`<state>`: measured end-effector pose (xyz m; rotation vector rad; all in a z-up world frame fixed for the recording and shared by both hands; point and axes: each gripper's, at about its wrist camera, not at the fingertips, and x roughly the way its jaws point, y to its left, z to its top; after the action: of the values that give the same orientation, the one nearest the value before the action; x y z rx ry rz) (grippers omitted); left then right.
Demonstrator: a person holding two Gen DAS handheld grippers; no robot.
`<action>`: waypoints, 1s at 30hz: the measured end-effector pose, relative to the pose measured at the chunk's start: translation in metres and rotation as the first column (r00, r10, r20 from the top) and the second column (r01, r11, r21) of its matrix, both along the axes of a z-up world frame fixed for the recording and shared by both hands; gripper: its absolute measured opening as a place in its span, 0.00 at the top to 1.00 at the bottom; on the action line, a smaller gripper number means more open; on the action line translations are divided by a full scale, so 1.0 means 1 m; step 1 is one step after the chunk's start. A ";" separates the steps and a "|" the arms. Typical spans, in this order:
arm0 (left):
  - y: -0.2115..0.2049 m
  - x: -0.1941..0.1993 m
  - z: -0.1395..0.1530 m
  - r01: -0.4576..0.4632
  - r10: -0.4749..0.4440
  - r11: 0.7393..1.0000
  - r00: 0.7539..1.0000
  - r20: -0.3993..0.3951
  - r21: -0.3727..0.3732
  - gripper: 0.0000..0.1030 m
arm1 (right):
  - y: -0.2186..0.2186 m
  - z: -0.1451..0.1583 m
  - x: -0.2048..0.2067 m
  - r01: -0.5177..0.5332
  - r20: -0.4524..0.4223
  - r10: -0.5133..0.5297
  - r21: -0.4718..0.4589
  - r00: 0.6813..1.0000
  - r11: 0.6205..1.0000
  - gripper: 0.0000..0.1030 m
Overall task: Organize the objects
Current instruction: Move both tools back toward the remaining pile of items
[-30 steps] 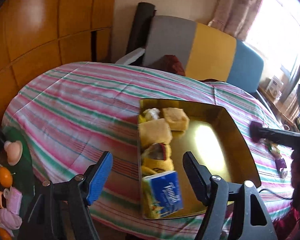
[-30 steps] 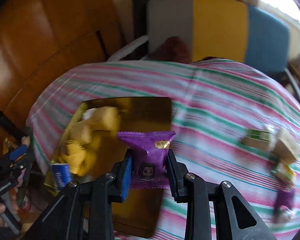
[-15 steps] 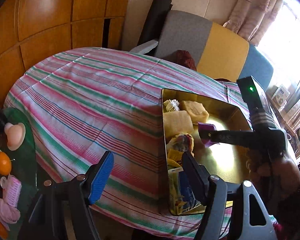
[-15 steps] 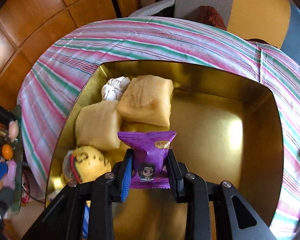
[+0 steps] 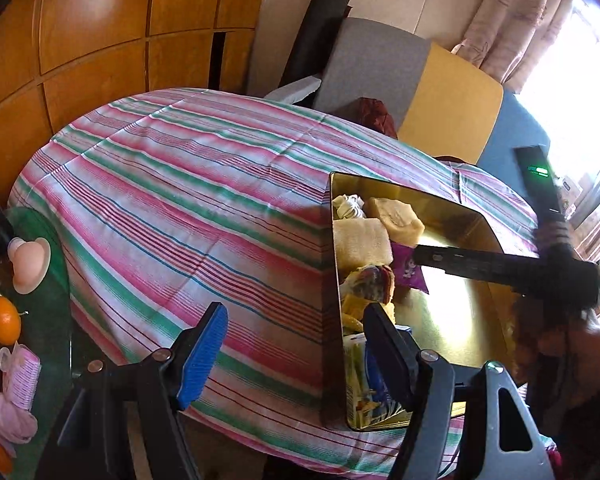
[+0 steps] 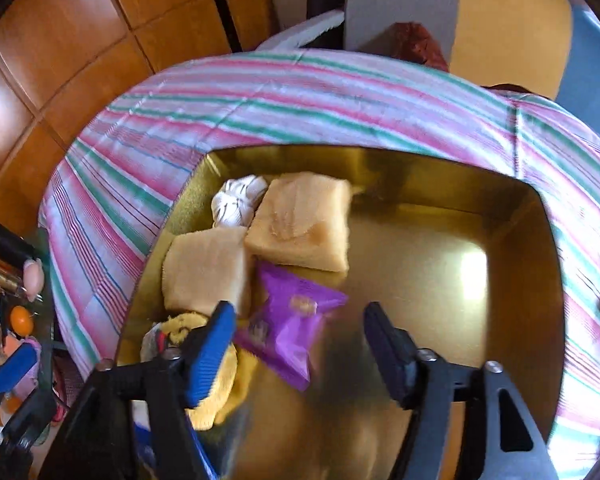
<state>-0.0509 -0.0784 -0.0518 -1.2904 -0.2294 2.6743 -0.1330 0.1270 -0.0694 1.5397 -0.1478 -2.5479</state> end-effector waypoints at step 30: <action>0.100 0.022 0.035 0.248 -0.255 0.962 0.966 -0.050 -0.117 0.31 | 0.251 0.045 0.156 0.422 -0.196 -0.402 0.071 0.895 0.904 0.00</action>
<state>-0.0287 0.0213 -0.0164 -1.1710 0.0875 2.5345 0.0227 0.3781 -0.0243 1.4339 -0.3500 -3.0584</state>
